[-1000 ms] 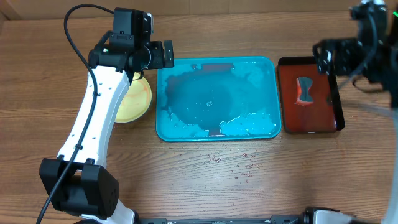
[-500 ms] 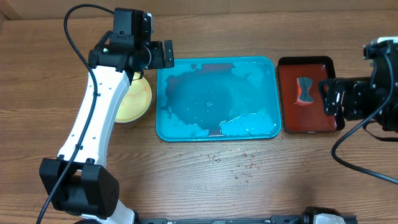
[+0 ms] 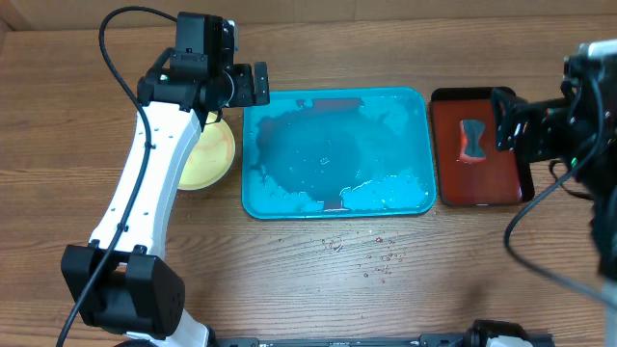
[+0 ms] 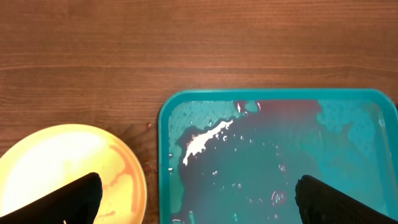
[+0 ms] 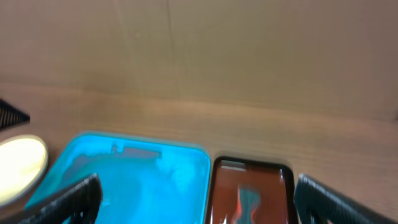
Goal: Clean dirty plates on tray and stack at the side
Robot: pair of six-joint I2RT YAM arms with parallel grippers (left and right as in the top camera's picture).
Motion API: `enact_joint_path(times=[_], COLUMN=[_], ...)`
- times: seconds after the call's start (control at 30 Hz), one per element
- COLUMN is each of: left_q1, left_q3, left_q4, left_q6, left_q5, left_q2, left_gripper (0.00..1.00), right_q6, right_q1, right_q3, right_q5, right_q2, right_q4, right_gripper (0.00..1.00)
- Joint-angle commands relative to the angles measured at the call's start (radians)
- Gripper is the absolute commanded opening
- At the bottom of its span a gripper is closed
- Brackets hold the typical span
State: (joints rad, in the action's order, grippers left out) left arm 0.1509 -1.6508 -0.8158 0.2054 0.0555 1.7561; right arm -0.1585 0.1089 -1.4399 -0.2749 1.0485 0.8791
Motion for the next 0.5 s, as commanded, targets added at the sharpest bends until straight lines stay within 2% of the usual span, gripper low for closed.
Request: enact_joint_path(times=[0.0,0.2,0.4,0.47], left_q1=[0.005,0.005,0.005,0.005], left_q3=[-0.014,-0.014,-0.014,-0.014], left_q4=[0.003,0.003,0.003,0.003], left_q6=[-0.019,-0.019,-0.019,-0.019], left_q5=[-0.006,-0.006,-0.007,-0.006], left_q2=[-0.012,-0.012,-0.012,-0.012], left_gripper=[1.00,1.00,1.00,1.00], right_q6=[0.002,0.045,0.251,0.257], right_q1=[-0.003,-0.019,-0.084,-0.100], right_q3=[0.295,0.801,1.182,1.256], right_q5=[-0.053,-0.070,0.051,0.066], right_q2=[-0.193,-0.506,-0.813,-0.866], right_q4=[-0.203,-0.621,-0.837,-0.889], right_gripper=[1.00,1.00,1.00,1.00])
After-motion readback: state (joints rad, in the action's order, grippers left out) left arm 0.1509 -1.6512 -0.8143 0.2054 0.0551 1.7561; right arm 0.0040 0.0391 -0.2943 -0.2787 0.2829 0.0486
